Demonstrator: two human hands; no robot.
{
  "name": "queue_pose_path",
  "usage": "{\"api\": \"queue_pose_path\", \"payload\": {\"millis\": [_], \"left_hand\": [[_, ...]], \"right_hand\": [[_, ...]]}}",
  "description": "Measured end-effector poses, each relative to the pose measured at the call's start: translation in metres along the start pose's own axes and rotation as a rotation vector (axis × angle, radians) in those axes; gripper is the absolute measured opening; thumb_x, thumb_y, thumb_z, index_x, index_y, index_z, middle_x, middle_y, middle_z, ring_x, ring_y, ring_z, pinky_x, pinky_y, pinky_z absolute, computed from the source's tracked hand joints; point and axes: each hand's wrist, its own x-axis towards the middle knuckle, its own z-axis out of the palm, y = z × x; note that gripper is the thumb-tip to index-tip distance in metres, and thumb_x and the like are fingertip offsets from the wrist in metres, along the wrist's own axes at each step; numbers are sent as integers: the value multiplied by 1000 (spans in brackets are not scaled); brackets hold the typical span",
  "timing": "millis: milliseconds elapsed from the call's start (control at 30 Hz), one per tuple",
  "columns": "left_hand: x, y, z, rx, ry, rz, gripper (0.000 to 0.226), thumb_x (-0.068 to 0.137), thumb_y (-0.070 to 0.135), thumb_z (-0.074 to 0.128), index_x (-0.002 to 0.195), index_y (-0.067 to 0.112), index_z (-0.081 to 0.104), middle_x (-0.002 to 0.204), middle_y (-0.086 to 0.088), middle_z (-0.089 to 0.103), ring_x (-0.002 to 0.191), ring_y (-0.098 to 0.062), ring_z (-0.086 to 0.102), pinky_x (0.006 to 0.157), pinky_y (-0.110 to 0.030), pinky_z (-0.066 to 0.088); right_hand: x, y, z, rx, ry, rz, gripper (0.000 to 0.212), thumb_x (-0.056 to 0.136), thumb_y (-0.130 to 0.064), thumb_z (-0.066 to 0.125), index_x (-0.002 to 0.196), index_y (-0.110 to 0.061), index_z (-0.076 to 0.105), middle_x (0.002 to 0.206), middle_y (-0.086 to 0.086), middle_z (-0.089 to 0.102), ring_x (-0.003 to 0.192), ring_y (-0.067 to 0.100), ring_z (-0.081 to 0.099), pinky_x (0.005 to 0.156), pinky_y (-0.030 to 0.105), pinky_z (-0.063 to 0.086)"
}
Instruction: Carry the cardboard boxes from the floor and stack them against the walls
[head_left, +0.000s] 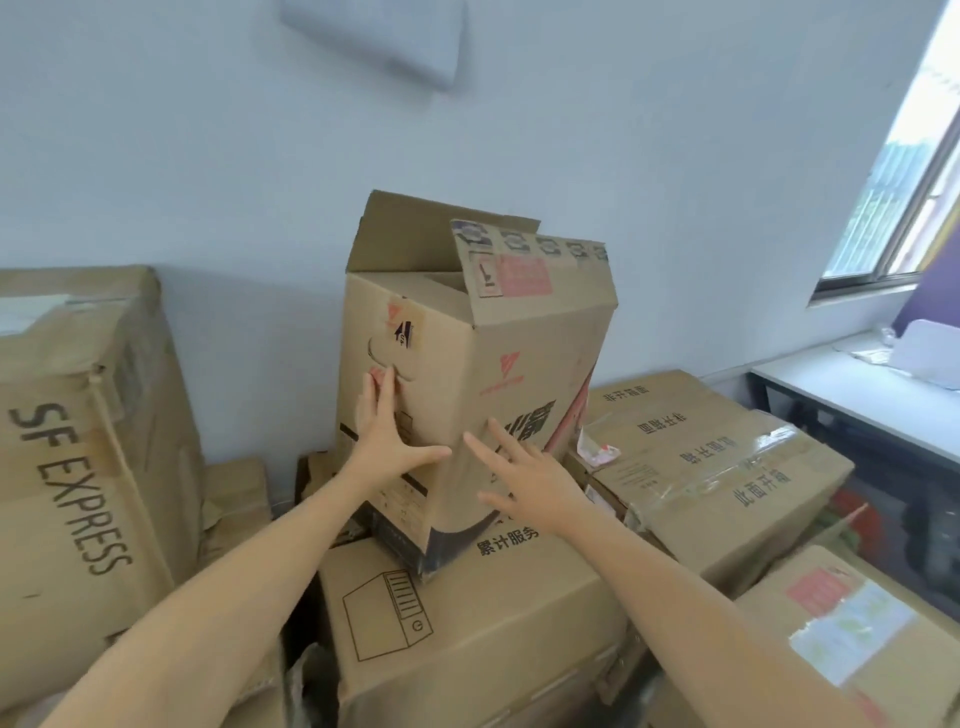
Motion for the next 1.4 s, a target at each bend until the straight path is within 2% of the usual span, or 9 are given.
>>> {"api": "queue_pose_path", "payload": {"millis": [133, 300, 367, 567, 700, 833, 967, 1167, 1400], "left_hand": [[18, -7, -14, 120, 22, -25, 126, 67, 45, 80, 148, 27, -15, 159, -3, -9, 146, -26, 0, 115, -52, 13], [22, -16, -14, 113, 210, -153, 86, 84, 14, 59, 151, 20, 6, 149, -18, 28, 133, -37, 31, 105, -55, 35], [14, -20, -9, 105, 207, -206, 79, 87, 14, 56, 151, 16, 9, 145, -22, 31, 130, -39, 34, 104, -55, 36], [-36, 42, 41, 260, 396, 229, 65, 85, 11, 61, 143, 5, 33, 145, -21, 33, 133, -38, 30, 107, -49, 27], [-51, 75, 96, 201, 146, 361, 58, 86, 11, 58, 140, 7, 38, 140, -13, 42, 131, -28, 35, 108, -40, 28], [-82, 96, 166, 35, -147, 220, 56, 90, 9, 52, 143, 9, 33, 139, -12, 42, 130, -26, 36, 109, -38, 29], [-148, 116, 229, -139, -394, 110, 46, 94, 12, 49, 139, 10, 38, 133, -12, 47, 122, -27, 45, 102, -38, 38], [-258, 144, 304, -225, -747, 58, 33, 97, 17, 47, 129, 10, 50, 113, -2, 56, 107, -21, 53, 84, -27, 38], [-365, 181, 375, -221, -1016, 161, 30, 98, 15, 44, 126, 5, 52, 112, 0, 52, 105, -13, 45, 89, -27, 36]], "right_hand": [[21, -9, 7, 135, 43, 80, 69, 98, -23, 37, 148, -28, -9, 158, -5, -5, 145, 22, 6, 114, 46, 21], [-3, 15, 14, 179, -46, 205, 70, 96, -20, 40, 149, -32, -5, 158, -5, -7, 146, 22, 1, 114, 48, 20], [-21, 27, 17, 189, -23, 266, 71, 95, -20, 43, 149, -32, -3, 158, -4, -6, 145, 22, 3, 114, 47, 22], [-89, 49, 32, 350, 78, 496, 67, 95, -27, 48, 150, -23, 10, 158, 2, 7, 143, 24, 15, 115, 40, 23], [-163, 50, 40, 560, 275, 732, 56, 93, -26, 53, 144, -19, 31, 146, 1, 34, 129, 19, 37, 105, 30, 32], [-255, 47, 54, 635, 442, 970, 46, 92, -30, 54, 136, -22, 44, 137, 1, 47, 126, 18, 41, 102, 30, 34], [-353, 38, 67, 728, 618, 1216, 36, 92, -21, 56, 128, -13, 54, 116, -2, 56, 110, 14, 52, 79, 17, 38], [-498, 10, 98, 784, 780, 1612, 32, 91, -16, 57, 123, -10, 58, 101, -1, 58, 100, 17, 56, 82, 22, 36], [-634, -40, 125, 755, 909, 1951, 33, 91, -21, 57, 123, -12, 57, 105, -1, 57, 103, 14, 52, 88, 23, 36]]}}
